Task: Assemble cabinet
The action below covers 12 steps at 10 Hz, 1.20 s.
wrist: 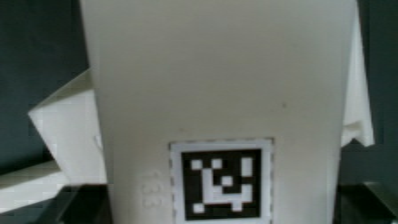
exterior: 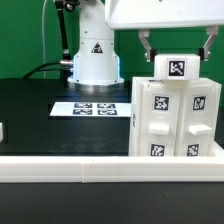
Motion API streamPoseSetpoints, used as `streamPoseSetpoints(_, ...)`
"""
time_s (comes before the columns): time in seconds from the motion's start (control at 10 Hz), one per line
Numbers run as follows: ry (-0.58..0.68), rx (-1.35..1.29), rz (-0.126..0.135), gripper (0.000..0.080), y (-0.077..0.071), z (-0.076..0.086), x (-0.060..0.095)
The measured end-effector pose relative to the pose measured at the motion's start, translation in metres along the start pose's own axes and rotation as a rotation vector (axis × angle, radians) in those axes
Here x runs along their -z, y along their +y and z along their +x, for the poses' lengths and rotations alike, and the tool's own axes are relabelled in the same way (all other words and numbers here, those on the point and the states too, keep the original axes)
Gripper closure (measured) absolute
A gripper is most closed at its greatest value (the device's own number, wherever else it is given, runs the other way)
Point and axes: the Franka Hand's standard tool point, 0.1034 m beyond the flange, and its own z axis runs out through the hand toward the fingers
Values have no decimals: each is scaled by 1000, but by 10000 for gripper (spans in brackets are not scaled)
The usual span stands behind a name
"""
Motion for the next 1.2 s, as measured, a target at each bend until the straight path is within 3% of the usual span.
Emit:
streamPoseSetpoints(0.4,6,-285,3,239,1,0,-1)
streamPoseSetpoints(0.5,23,-416,22,239,3,1,-2)
streamPoseSetpoints(0.8,40,-677,38,239,4,4,-1)
streamPoseSetpoints(1.0,78,-855,88,239,3,10,-1)
streamPoseSetpoints(1.2,70,-922,94,239,3,10,-1)
